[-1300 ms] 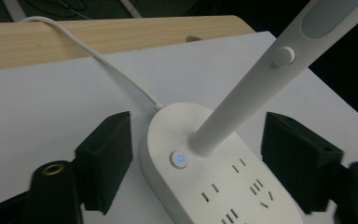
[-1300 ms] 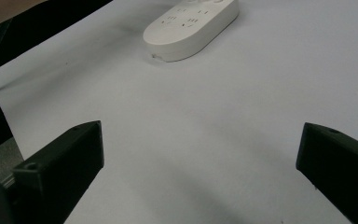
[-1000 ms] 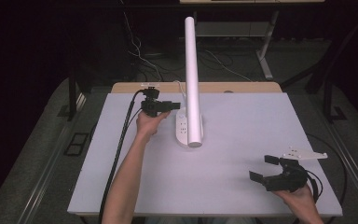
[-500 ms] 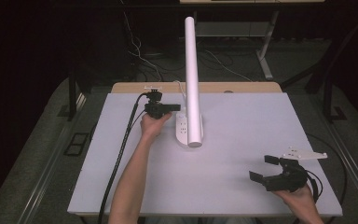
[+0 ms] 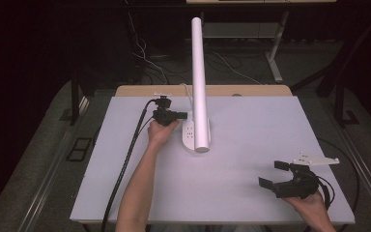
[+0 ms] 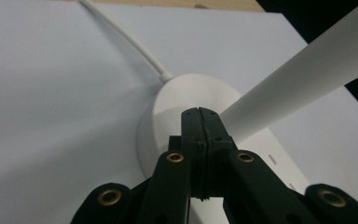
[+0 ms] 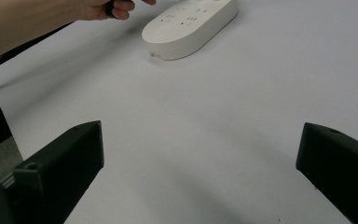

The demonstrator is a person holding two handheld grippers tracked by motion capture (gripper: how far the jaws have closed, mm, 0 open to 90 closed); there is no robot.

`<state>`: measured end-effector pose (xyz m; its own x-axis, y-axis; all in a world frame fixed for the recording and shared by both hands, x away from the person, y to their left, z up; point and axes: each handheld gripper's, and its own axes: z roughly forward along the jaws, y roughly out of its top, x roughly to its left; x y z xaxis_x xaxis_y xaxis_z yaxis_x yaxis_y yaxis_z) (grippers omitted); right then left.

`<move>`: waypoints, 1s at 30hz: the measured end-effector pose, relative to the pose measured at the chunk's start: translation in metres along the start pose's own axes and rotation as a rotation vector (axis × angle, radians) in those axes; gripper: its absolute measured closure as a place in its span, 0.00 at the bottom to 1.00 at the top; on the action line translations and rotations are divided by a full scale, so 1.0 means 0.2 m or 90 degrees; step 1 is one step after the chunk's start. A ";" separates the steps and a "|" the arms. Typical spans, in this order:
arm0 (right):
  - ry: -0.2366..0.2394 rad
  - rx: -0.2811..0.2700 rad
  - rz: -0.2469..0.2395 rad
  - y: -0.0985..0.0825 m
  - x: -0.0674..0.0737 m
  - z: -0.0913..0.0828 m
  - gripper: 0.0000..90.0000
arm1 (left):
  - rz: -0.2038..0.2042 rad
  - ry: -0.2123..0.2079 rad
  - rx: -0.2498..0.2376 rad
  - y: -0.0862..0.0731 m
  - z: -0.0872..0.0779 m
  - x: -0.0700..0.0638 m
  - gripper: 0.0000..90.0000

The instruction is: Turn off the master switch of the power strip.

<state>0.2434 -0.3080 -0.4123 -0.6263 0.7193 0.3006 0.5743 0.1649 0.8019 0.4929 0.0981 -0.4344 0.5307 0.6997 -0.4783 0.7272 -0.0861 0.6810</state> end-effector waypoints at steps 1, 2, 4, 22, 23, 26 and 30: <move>0.000 0.000 0.000 0.00 0.00 0.00 0.00 | 0.001 0.001 0.005 0.00 0.00 0.00 0.99; 0.000 0.000 0.000 0.00 0.00 0.00 0.00 | -0.001 -0.001 0.003 -0.01 0.01 0.00 0.99; 0.000 0.000 0.000 0.00 0.00 0.00 0.00 | -0.010 -0.007 0.000 -0.01 0.01 0.01 0.99; -0.004 -0.009 -0.004 0.00 0.00 -0.01 0.00 | 0.005 0.024 0.017 -0.01 0.03 -0.03 1.00; -0.004 -0.009 -0.004 0.00 0.00 -0.01 0.00 | 0.003 0.029 0.018 -0.01 0.03 -0.04 1.00; -0.006 -0.010 -0.006 0.00 0.00 -0.02 0.00 | 0.010 0.049 0.014 -0.01 0.04 -0.05 1.00; -0.007 -0.011 -0.003 0.00 0.00 -0.02 0.00 | 0.005 0.059 0.016 -0.01 0.04 -0.07 1.00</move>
<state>0.2415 -0.3103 -0.4098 -0.6234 0.7257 0.2910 0.5617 0.1568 0.8123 0.4887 0.0827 -0.4342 0.4941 0.7619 -0.4188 0.7345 -0.1081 0.6699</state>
